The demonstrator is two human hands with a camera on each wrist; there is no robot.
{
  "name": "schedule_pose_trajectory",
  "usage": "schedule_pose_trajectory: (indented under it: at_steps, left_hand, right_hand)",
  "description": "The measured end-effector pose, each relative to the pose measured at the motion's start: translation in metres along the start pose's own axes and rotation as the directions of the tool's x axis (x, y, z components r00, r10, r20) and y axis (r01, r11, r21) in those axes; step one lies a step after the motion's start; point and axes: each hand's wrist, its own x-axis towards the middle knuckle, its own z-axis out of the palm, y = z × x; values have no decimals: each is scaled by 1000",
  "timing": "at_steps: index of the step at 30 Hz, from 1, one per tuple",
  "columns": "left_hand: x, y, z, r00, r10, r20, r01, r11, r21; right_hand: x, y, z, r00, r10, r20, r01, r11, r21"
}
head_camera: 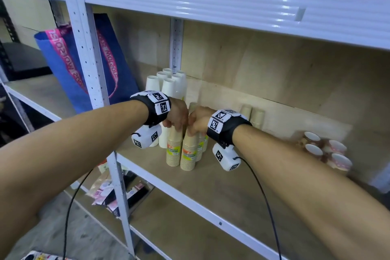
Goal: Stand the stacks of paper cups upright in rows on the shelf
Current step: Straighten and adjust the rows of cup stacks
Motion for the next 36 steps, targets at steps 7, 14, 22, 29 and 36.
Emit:
schedule_pose_trajectory:
  at_steps: [7,14,22,29,36]
  left_hand:
    - [-3,-4,8,999,9,-47,-10,1000,-18]
    - [-1,-1,9,999,23,-49,-23,1000,4]
    - [6,28,-4,993,84,84,-86,996,23]
    - [25,74,-18,981,179,75,-178,984,-14]
    - [61,113,-22,966,254,-46,-254,967,-3]
  right_hand:
    - [-3,4,10,999,-26,-24,27,997,79]
    - [-8,7,11,999,-25,-40,30,991,130]
    - [-20,27,0,989,145,5,-145,984,102]
    - [-31,82,-14,954,296,-40,-289,948,131]
    - [-38,142,-17,894,430,-127,-419,902,104]
